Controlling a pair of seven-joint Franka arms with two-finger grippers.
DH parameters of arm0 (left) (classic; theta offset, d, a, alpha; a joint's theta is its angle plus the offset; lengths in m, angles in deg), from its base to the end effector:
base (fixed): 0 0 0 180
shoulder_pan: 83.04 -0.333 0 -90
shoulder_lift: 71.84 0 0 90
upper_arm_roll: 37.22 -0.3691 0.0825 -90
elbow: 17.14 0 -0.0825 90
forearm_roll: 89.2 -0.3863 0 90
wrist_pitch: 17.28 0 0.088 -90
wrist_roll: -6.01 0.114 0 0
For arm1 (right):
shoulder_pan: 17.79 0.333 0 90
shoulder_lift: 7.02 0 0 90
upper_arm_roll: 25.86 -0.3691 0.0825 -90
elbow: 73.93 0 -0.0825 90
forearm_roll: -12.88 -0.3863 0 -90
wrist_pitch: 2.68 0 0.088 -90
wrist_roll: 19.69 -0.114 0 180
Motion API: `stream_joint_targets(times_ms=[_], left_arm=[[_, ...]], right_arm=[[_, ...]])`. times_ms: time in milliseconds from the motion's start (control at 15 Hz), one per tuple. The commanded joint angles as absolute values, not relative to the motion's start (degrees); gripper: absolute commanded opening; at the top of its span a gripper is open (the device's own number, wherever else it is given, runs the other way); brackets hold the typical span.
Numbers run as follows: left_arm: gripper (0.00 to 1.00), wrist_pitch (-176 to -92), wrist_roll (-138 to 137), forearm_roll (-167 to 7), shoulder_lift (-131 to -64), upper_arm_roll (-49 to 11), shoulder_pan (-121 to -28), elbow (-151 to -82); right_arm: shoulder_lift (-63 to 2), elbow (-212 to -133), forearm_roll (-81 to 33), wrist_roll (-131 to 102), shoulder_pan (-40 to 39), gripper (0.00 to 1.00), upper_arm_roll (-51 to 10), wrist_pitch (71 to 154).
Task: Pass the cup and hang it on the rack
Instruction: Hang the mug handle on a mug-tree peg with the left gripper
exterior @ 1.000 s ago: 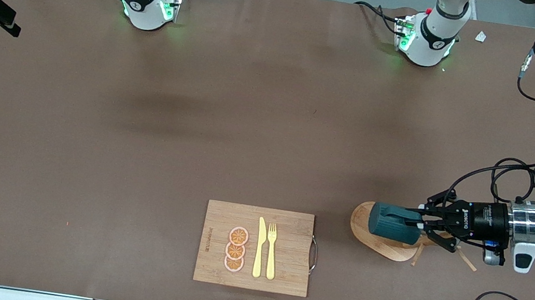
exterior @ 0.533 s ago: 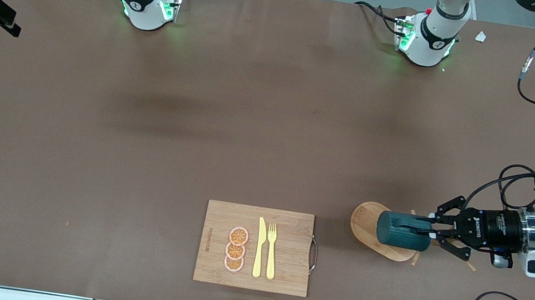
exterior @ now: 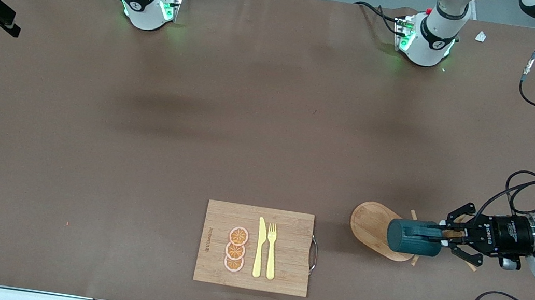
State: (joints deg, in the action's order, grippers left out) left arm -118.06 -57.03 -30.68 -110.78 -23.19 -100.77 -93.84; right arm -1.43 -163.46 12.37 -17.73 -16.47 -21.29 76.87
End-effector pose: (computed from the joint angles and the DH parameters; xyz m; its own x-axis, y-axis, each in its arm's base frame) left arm 0.7580 0.0179 0.4067 0.0560 0.4134 -0.9088 0.9965 0.0331 0.0765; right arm 0.4998 -0.0300 0.7106 0.9969 -0.0198 -0.0762 -0.0213 -0.9996 -0.0192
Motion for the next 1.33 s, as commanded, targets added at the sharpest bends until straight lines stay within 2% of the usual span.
stream_joint_targets(times_ms=[0,1067,1200,1267], left_arm=[[0.00,-117.4,-56.1,-29.4,-111.7,-22.7,-101.3,-93.7],[0.00,-117.4,-59.5,-27.8,-112.0,-22.8,-102.6,-93.1],[0.05,-117.4,-59.4,-27.9,-112.1,-22.8,-102.6,-93.2],[0.15,-117.5,-59.3,-27.9,-112.1,-22.9,-102.6,-93.2]], right_arm=[[-0.3,-164.6,12.8,-17.0,-16.7,1.00,-21.5,77.4],[-0.3,-164.6,12.8,-17.0,-16.8,1.00,-21.5,77.8],[-0.3,-164.6,12.8,-16.9,-16.7,1.00,-21.5,77.8],[-0.3,-164.6,12.8,-16.9,-16.7,1.00,-21.5,77.8]])
